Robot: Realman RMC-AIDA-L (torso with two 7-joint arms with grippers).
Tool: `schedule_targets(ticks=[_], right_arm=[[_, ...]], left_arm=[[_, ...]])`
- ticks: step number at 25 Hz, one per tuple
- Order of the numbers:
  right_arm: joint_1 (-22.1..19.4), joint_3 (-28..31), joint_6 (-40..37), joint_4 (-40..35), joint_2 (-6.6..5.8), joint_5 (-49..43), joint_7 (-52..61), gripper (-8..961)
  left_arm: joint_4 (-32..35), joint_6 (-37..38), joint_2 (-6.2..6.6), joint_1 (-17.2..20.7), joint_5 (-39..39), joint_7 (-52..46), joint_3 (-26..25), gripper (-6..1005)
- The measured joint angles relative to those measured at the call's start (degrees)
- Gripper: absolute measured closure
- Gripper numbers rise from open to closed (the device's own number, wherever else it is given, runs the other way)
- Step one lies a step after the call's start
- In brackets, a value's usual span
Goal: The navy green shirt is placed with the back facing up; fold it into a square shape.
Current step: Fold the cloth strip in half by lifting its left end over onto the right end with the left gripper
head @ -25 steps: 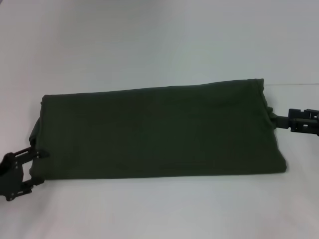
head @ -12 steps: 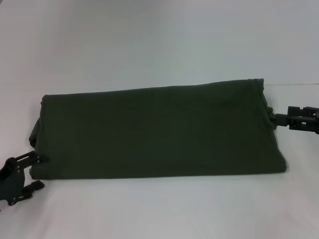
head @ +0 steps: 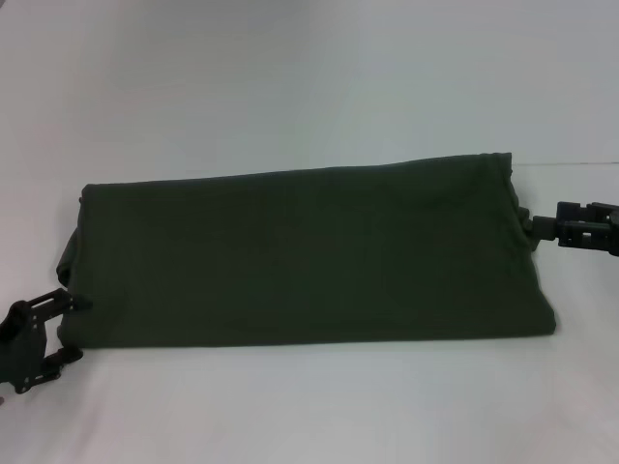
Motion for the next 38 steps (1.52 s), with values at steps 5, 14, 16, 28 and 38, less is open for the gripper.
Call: schedule_targets(ticks=[5,14,16,28,38], right_arm=[[0.0,0.07,0.28,0.03,0.0,0.0,-0.07,49],[-0.03,0.3,0.28,0.04,0.09,0.0,-0.07,49],[-0.03,0.32,0.28,0.08,0.13,0.0,-0.1,49],[-0.03,0.41,0.26,0.08,0.17,0.0,-0.15,50],[-0.23,0.41,0.35,-0.06,0.17,0.14,-0.15,50]], left_arm=[[-1.0,-1.3,0.06,-0.5,-0.33,-0.06,-0.03,209],[-2.04,-3.47,0.1,-1.96,-0.29,-0.05,-0.02,207],[-2.1,-4.13,0.09,-2.42,-0.29,0.1,-0.02,207],[-1.67,-5.76,0.14,-3.66,-0.5,0.84,-0.44,207],[-3.22,-6.06,-0.23,-3.62,-1.64,1.89,0.06,206]])
